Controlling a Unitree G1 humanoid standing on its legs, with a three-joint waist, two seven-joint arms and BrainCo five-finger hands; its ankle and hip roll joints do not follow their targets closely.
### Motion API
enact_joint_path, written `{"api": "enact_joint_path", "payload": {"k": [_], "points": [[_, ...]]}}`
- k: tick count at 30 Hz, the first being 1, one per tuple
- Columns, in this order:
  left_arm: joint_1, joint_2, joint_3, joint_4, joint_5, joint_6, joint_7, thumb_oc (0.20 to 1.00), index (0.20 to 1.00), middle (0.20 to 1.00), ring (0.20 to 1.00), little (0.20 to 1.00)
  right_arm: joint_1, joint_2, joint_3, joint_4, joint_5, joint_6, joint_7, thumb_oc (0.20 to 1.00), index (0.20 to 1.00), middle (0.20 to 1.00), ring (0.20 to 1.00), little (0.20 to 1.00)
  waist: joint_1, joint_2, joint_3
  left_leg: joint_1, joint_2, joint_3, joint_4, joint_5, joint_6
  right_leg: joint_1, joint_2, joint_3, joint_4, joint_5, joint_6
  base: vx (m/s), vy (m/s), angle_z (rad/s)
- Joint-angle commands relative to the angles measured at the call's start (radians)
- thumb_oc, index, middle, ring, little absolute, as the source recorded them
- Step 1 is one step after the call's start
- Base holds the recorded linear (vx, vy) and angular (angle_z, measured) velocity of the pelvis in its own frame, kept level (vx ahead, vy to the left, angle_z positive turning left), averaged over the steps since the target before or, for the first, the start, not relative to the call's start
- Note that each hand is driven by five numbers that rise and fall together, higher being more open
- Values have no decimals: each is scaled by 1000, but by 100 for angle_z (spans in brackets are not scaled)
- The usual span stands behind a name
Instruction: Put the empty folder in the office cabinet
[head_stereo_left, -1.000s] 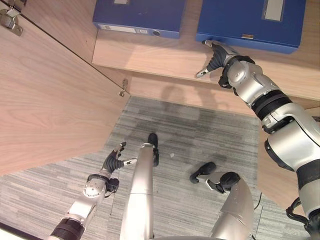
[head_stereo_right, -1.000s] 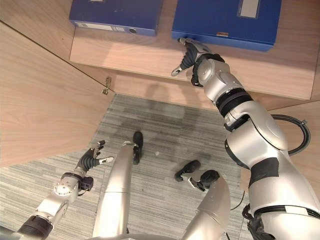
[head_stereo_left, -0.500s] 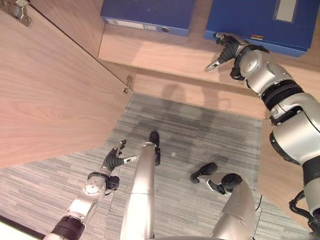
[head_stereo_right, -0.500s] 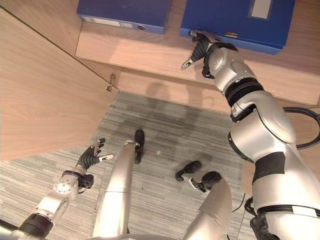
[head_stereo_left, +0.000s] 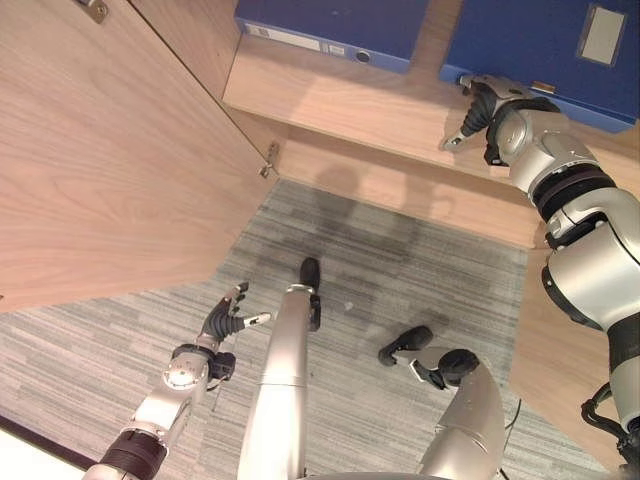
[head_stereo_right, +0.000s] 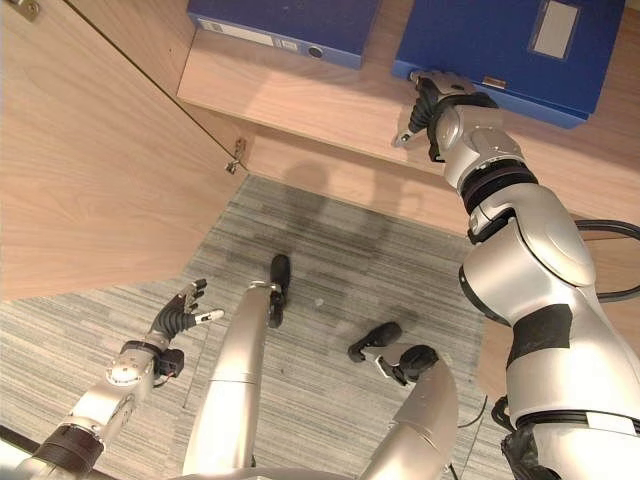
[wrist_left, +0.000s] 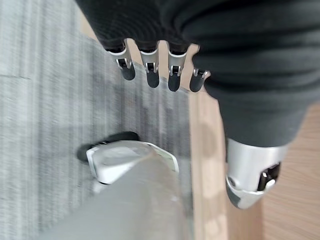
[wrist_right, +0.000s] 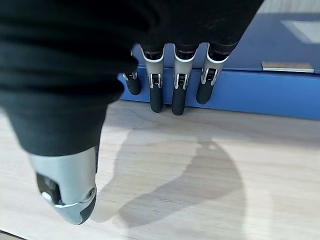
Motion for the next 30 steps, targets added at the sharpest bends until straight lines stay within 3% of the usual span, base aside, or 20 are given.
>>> {"api": "enact_joint_path", "payload": {"k": [1,15,22,30], "points": [[-25,15,-1,-15,9,-18,12,1000,1000,1000,1000,1000,13,-29,-32,110,-69,87,-14,1000,1000,1000,1000,1000,14,0,41,44,0,15,-4,-82,14,0,6,105,-165,130,126,-4,18,-3],[-30,-23,3,117,0,-22,23,1000,1000,1000,1000,1000,114,143,-115,41,-86,82,-49,1000,1000,1000,1000,1000,-23,1,28,210,-8,34,-129,-50,14,160,30,68,-279,182,152,-3,1,-5],[-30,-35,-7,162,2,-24,15,1000,1000,1000,1000,1000,161,187,-127,52,-123,82,-57,1000,1000,1000,1000,1000,-32,1,22,281,-10,38,-174,-38,11,222,42,59,-323,205,163,0,0,0],[-39,-51,-12,210,16,-5,-1,1000,1000,1000,1000,1000,218,216,-140,65,-140,79,0,1000,1000,1000,1000,1000,-34,-17,11,393,-8,41,-214,-36,8,332,63,42,-370,226,177,0,0,0]]}}
